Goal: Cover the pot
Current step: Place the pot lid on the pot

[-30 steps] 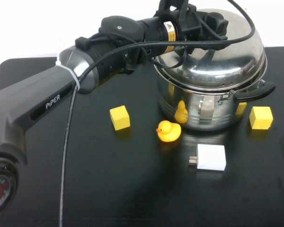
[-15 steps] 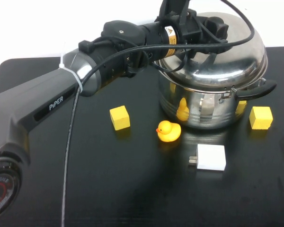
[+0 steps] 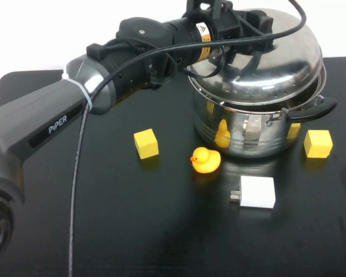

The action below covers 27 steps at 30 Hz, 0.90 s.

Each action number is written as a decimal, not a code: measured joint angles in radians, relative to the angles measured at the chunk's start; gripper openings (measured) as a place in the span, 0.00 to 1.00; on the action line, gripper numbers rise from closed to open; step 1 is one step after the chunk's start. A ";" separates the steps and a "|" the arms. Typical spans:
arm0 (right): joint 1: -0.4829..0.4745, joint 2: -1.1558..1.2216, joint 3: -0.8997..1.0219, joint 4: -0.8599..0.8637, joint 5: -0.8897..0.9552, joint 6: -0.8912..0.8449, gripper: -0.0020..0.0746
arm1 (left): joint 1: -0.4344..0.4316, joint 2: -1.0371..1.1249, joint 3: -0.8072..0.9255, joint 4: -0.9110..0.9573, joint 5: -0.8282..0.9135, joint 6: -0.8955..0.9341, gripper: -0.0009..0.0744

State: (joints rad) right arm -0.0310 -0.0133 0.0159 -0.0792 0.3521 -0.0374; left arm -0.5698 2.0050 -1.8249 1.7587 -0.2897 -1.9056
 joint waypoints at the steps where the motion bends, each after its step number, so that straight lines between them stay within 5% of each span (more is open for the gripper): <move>1: 0.000 0.000 0.000 0.000 0.000 0.000 0.02 | 0.000 -0.003 0.000 0.000 0.011 0.018 0.46; 16: 0.000 0.000 0.000 0.000 0.000 0.000 0.02 | -0.037 -0.123 0.002 -0.106 0.409 0.367 0.46; 27: 0.000 0.000 0.000 0.000 0.000 0.000 0.02 | -0.087 -0.205 0.002 -0.677 0.863 0.876 0.46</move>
State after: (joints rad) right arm -0.0310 -0.0133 0.0159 -0.0792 0.3521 -0.0374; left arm -0.6569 1.8003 -1.8229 1.0816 0.5734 -1.0298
